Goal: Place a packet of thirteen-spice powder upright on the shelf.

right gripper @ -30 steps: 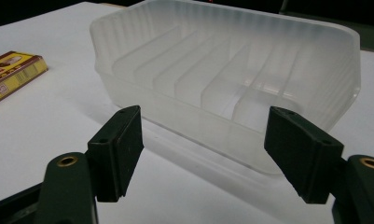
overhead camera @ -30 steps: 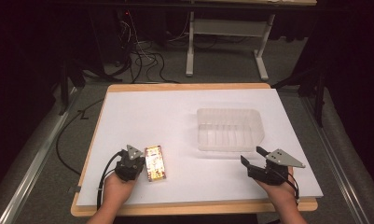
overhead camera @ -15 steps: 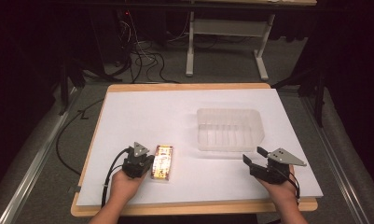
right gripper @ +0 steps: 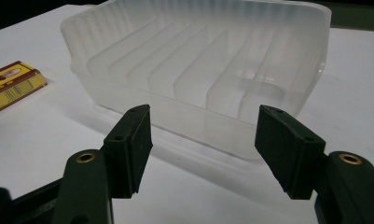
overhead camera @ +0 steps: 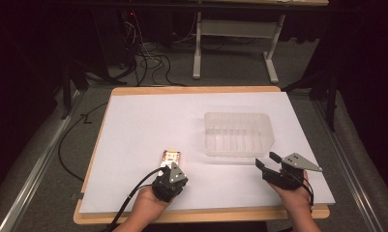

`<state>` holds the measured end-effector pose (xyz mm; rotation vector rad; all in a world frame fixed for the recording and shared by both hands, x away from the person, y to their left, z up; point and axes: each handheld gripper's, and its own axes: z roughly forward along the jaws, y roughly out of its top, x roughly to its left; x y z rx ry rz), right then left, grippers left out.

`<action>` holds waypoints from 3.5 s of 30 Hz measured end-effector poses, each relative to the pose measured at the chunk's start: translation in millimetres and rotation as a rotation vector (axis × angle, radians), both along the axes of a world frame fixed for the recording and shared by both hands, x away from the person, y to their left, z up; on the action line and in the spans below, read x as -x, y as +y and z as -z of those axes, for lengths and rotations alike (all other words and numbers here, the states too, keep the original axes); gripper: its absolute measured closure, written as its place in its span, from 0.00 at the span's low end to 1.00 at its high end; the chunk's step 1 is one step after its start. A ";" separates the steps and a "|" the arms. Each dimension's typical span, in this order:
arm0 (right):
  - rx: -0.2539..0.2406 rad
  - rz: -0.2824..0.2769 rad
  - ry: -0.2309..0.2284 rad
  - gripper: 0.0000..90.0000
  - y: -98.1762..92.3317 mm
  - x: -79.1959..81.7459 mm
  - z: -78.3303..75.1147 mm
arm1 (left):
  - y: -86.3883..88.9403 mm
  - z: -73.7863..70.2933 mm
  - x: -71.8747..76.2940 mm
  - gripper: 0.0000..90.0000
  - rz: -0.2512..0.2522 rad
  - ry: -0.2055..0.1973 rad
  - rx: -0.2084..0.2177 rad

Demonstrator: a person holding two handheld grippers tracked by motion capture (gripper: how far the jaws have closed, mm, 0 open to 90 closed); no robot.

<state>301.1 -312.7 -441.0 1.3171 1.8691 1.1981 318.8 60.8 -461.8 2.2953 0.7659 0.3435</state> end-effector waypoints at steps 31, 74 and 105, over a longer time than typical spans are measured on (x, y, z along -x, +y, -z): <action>0.000 -0.003 0.023 0.42 -4.0 -1.4 0.9 | 45.6 -28.3 -40.9 0.20 -0.184 0.227 -0.105; -0.020 0.006 0.035 0.44 -8.3 -1.7 1.0 | 14.5 -17.8 -77.1 0.35 -0.150 0.420 -0.395; -0.004 0.005 0.006 0.28 2.5 -1.4 -2.4 | 38.7 -25.4 -36.2 0.36 -0.185 0.088 0.010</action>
